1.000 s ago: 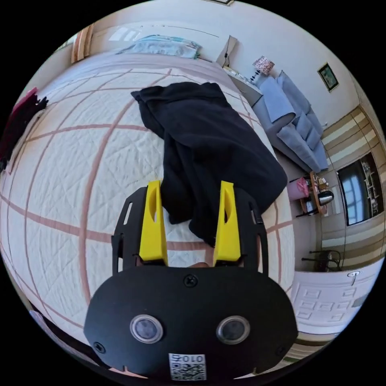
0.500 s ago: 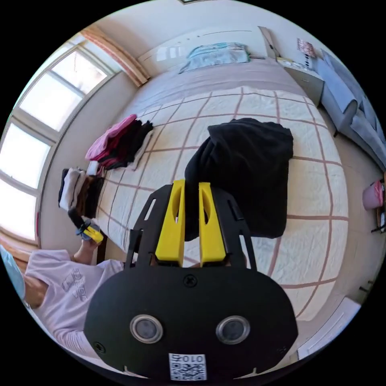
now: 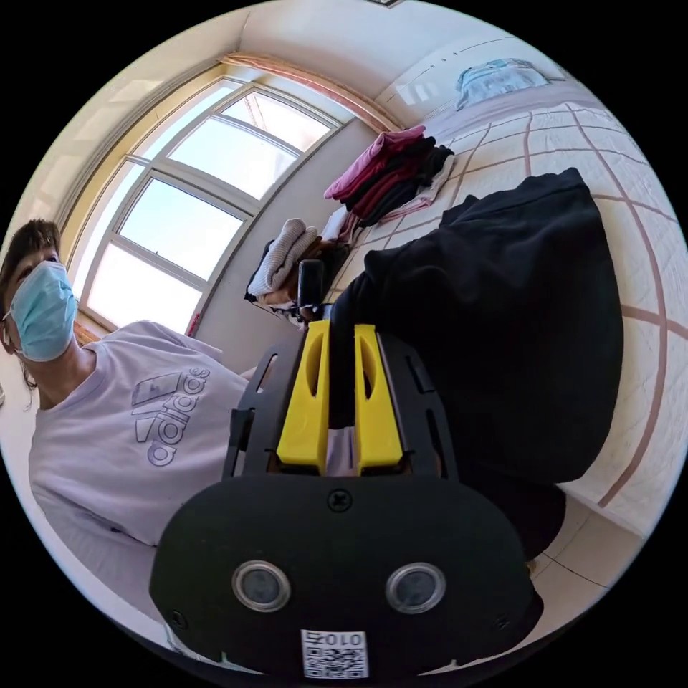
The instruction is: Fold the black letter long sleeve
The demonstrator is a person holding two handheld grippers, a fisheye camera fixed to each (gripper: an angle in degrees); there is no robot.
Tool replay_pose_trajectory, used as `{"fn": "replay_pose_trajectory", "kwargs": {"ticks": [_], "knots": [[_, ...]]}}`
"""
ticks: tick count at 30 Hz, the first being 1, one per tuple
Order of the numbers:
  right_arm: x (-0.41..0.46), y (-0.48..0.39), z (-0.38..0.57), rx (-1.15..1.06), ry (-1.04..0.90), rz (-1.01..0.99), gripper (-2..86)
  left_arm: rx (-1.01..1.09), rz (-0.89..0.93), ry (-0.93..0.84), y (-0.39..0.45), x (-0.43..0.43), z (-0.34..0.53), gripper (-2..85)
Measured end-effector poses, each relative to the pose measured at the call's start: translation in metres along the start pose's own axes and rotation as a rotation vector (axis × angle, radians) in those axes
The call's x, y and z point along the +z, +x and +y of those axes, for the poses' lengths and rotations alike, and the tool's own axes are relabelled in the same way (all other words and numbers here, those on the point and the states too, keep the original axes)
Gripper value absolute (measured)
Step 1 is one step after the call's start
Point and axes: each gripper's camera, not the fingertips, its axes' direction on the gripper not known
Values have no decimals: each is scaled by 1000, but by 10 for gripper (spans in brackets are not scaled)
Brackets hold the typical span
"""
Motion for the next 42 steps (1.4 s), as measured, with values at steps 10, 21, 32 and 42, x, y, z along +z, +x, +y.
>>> {"fn": "replay_pose_trajectory", "kwargs": {"ticks": [10, 21, 32, 42], "knots": [[13, -13, 63, 13, -3, 193, 70, -52, -44, -74, -14, 14, -32, 111], [38, -41, 105, -26, -39, 322, 70, -185, 107, -49, -40, 0, -32, 116], [14, -81, 177, -95, 162, 514, 132, -162, 14, -27, -31, -37, -55, 61], [59, -134, 180, -186, 198, 856, 213, -99, 80, -7, -8, -17, -104, 51]]}}
